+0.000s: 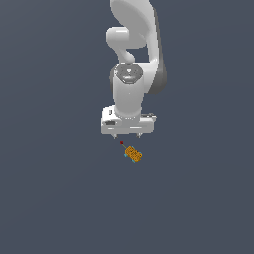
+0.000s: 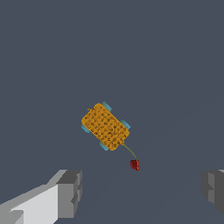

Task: Pick up the object and move it to a goal position.

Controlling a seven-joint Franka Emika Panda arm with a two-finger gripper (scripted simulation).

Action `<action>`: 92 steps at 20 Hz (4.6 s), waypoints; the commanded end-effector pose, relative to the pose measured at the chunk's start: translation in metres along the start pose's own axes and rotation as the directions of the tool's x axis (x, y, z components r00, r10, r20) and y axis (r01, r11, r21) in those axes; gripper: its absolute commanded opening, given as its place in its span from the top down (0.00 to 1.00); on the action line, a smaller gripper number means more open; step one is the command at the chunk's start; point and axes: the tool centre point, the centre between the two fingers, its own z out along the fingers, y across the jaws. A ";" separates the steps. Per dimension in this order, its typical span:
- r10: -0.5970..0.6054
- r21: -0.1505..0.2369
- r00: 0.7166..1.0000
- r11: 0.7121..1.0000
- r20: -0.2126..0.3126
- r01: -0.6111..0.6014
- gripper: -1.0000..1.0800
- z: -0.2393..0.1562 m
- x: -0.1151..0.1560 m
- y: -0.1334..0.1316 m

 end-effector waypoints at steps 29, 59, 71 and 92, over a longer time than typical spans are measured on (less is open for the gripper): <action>-0.145 -0.021 0.989 0.989 -0.026 0.144 0.04 0.005 0.009 0.008; -0.708 -0.006 0.705 0.706 -0.027 0.709 0.04 0.089 -0.001 -0.009; -0.714 -0.006 0.699 0.700 -0.027 0.714 0.04 0.107 -0.002 -0.010; -0.717 -0.006 0.697 0.697 -0.027 0.717 1.00 0.141 -0.001 -0.011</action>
